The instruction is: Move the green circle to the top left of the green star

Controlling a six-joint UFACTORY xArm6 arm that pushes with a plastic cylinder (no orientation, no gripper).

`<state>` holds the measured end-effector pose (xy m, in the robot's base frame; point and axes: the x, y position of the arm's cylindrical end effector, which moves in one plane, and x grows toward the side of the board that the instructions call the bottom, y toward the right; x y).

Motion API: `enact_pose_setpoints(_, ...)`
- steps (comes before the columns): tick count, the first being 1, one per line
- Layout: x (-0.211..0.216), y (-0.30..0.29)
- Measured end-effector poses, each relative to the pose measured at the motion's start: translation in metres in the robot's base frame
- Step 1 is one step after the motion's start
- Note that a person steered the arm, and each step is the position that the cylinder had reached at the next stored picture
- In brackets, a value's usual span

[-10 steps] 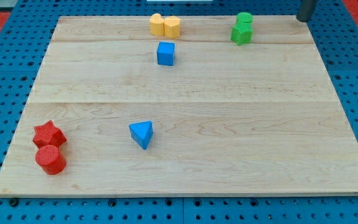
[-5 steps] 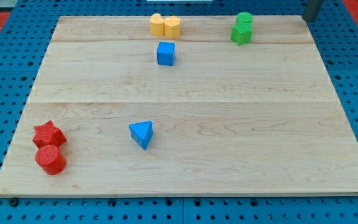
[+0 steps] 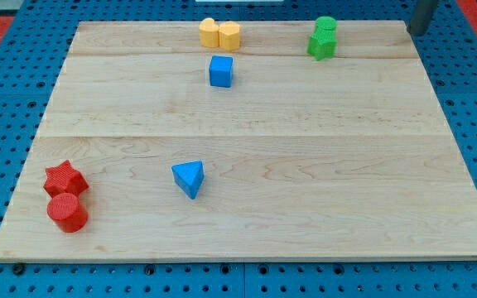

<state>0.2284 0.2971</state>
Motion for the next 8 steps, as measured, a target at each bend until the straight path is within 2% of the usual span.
enact_pose_setpoints(1,0.001,-0.001)
enact_pose_setpoints(4,-0.037,-0.003)
enact_pose_setpoints(8,-0.037,-0.006)
